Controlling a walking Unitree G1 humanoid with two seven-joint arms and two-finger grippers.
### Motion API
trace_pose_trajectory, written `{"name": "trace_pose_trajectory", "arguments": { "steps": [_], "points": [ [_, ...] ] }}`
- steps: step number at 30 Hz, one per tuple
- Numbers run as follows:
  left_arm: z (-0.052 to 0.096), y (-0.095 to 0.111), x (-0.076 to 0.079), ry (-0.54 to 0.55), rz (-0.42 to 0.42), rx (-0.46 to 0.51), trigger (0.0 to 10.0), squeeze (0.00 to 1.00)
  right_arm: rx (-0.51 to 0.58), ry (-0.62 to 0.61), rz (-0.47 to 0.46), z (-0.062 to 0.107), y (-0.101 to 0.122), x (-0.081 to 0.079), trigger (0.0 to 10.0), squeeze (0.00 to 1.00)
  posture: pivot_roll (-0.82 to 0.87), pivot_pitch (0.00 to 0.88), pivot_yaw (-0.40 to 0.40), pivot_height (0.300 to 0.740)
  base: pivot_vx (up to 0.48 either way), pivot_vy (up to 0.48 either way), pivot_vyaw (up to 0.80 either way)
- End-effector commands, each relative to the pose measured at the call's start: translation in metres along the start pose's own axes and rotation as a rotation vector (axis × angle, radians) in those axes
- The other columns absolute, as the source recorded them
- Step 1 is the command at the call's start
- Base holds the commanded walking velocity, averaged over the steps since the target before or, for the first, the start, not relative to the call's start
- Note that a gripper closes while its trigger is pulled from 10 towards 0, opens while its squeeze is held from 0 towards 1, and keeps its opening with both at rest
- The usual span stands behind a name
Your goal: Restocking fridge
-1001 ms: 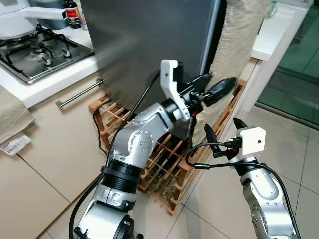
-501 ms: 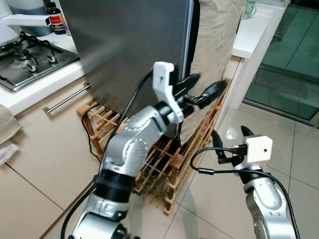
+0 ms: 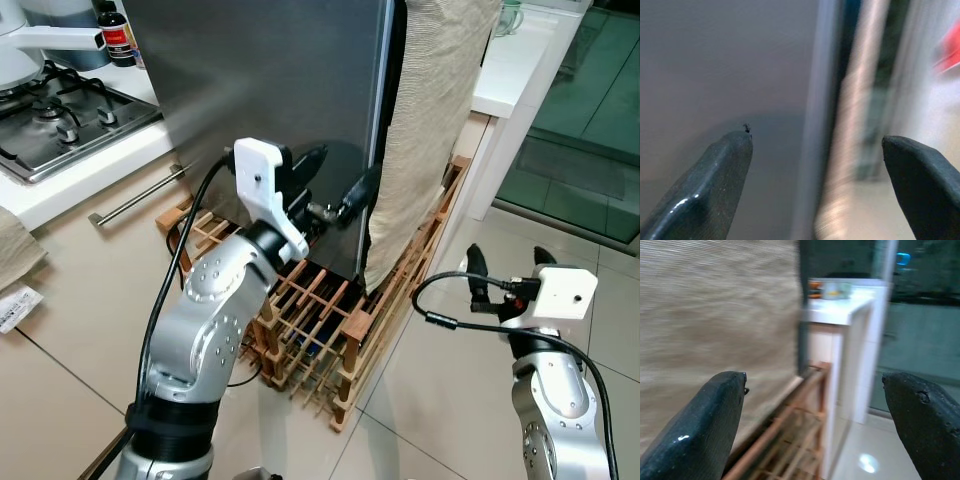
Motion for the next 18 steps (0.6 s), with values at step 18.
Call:
{"name": "trace_pose_trajectory", "arguments": {
  "steps": [18],
  "points": [
    [0.011,-0.025,-0.031,0.237,0.062,-0.032,10.0,0.00,-0.016,0.026,0.064,-0.005,-0.002,-0.007,10.0,0.00,-0.06,0.000,0.052,0.727,0.000,0.107,-0.57]
  ]
}}
Point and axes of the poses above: a point about 5 cm out from each wrist's last joint towards the gripper, its own z axis pointing back from the gripper into the wrist, its own y axis along the axis of the wrist's last joint, x = y × z, the point moved 3 cm from there along -z, pointing out of the wrist towards the gripper, and after that the axes turned 1 degree about z, right-handed, at the moved point
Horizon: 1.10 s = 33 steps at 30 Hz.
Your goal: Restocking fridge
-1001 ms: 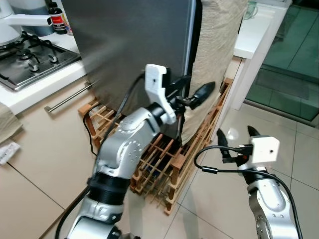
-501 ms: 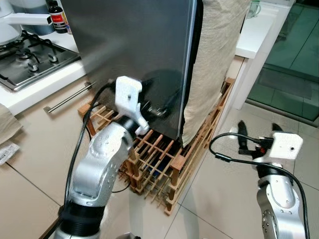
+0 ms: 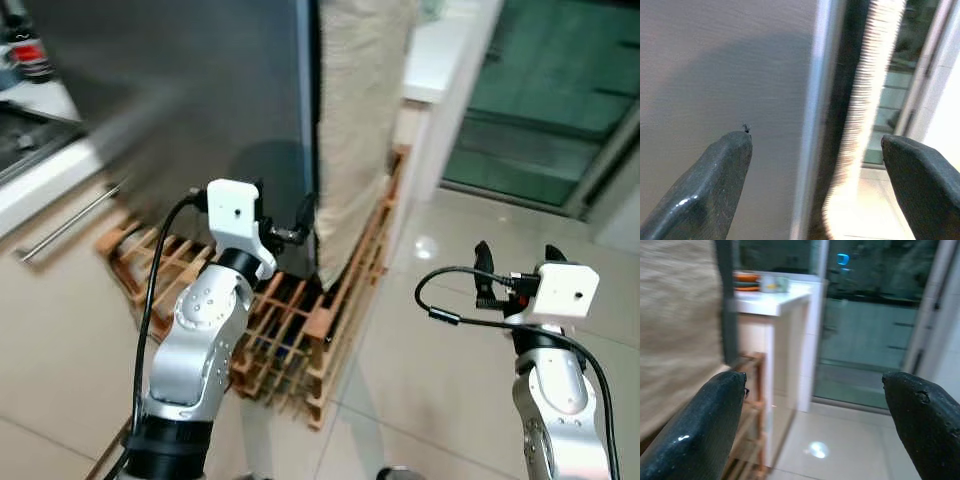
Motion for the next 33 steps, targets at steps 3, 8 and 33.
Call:
{"name": "trace_pose_trajectory", "arguments": {
  "steps": [3,8,33],
  "points": [
    [-0.001,-0.001,-0.002,0.021,-0.017,0.003,10.0,0.00,-0.019,0.024,0.003,-0.003,-0.004,-0.003,10.0,0.00,-0.06,0.000,0.046,0.727,0.000,0.303,-0.74],
    [-0.006,0.000,0.000,0.040,-0.031,0.006,10.0,0.00,-0.029,0.059,0.004,-0.005,-0.006,-0.009,10.0,0.00,-0.07,0.000,0.044,0.727,0.000,0.000,-0.59],
    [-0.033,0.022,0.035,-0.038,0.011,0.038,10.0,0.00,-0.030,0.083,-0.009,-0.005,-0.009,-0.009,10.0,0.00,-0.08,0.000,0.045,0.727,0.000,0.000,0.00]
  ]
}}
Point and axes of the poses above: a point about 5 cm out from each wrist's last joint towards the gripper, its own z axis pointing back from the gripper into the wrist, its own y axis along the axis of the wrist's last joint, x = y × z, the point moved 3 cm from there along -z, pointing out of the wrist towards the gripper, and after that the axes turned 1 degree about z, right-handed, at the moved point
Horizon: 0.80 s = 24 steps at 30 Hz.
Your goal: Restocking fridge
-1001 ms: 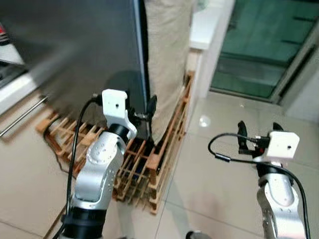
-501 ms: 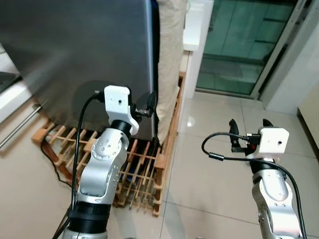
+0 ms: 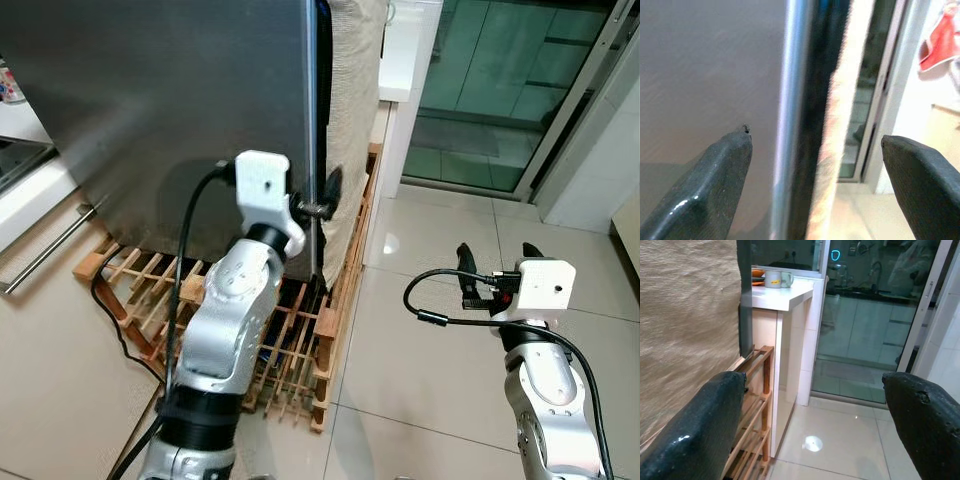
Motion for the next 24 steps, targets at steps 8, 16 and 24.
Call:
{"name": "trace_pose_trajectory", "arguments": {
  "steps": [8,16,24],
  "points": [
    [0.001,-0.002,0.008,-0.044,0.020,-0.047,10.0,0.00,-0.021,-0.004,0.007,0.004,-0.007,0.006,10.0,0.00,-0.09,0.000,0.045,0.727,0.000,0.000,0.00],
    [0.000,-0.007,0.009,-0.053,0.021,-0.074,10.0,0.00,-0.028,0.010,0.010,0.000,-0.010,0.006,10.0,0.00,-0.08,0.000,0.033,0.727,0.000,0.000,0.00],
    [-0.007,-0.010,0.013,-0.060,0.052,-0.104,10.0,0.00,-0.010,0.011,0.005,-0.004,-0.007,0.004,10.0,0.00,-0.09,0.000,0.049,0.727,0.000,0.000,0.00]
  ]
}}
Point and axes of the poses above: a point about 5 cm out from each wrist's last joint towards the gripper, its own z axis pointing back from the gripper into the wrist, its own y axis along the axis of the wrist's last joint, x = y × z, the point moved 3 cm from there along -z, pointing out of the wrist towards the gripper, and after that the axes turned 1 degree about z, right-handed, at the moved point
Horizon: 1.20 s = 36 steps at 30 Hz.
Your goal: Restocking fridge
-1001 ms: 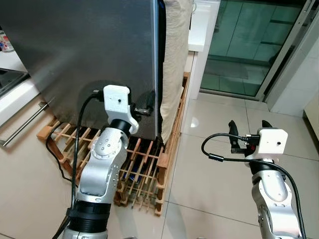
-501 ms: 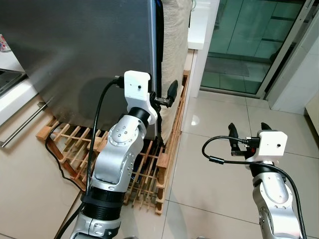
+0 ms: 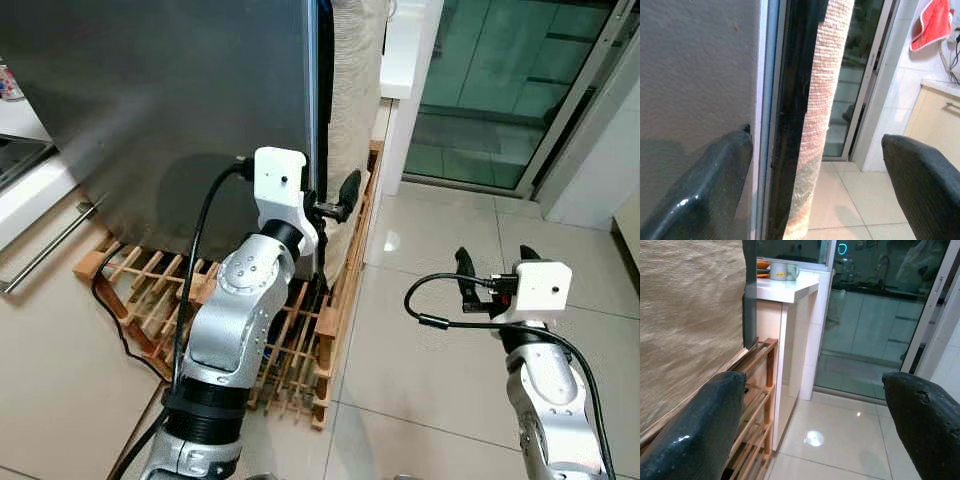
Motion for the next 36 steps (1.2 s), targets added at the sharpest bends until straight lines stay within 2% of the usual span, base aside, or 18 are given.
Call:
{"name": "trace_pose_trajectory", "arguments": {
  "steps": [1,13,17,21,26,31,36],
  "points": [
    [-0.004,0.001,0.002,-0.010,0.021,-0.010,10.0,0.00,0.007,-0.008,-0.010,-0.001,0.000,0.002,10.0,0.00,-0.09,0.000,0.050,0.727,0.000,0.000,0.00],
    [-0.001,0.002,0.016,-0.087,0.106,-0.031,10.0,0.00,0.008,-0.010,-0.006,0.000,0.000,0.003,10.0,0.00,-0.09,0.000,0.053,0.727,0.000,0.000,0.00],
    [-0.001,0.002,0.015,-0.081,0.100,-0.032,10.0,0.00,0.008,-0.010,-0.005,0.000,-0.001,0.003,10.0,0.00,-0.09,0.000,0.050,0.727,0.000,0.000,0.00],
    [-0.011,0.005,0.012,-0.038,0.082,-0.003,10.0,0.00,0.008,-0.007,-0.006,-0.002,-0.001,0.001,10.0,0.00,-0.09,0.000,0.044,0.727,0.000,0.000,0.00],
    [-0.025,0.008,0.020,-0.033,0.064,0.010,10.0,0.00,0.013,0.002,-0.008,-0.004,0.001,-0.002,10.0,0.00,-0.10,0.000,0.046,0.727,0.000,0.000,0.00],
    [-0.032,0.009,0.028,-0.031,0.074,0.015,10.0,0.00,0.020,-0.013,0.000,-0.004,0.003,0.003,10.0,0.00,-0.11,0.000,0.054,0.727,0.000,0.000,0.00],
    [-0.037,0.010,0.043,-0.119,0.123,0.014,10.0,0.00,0.019,-0.015,-0.002,-0.003,0.003,0.003,10.0,0.00,-0.11,0.000,0.053,0.727,0.000,0.000,0.00]
  ]
}}
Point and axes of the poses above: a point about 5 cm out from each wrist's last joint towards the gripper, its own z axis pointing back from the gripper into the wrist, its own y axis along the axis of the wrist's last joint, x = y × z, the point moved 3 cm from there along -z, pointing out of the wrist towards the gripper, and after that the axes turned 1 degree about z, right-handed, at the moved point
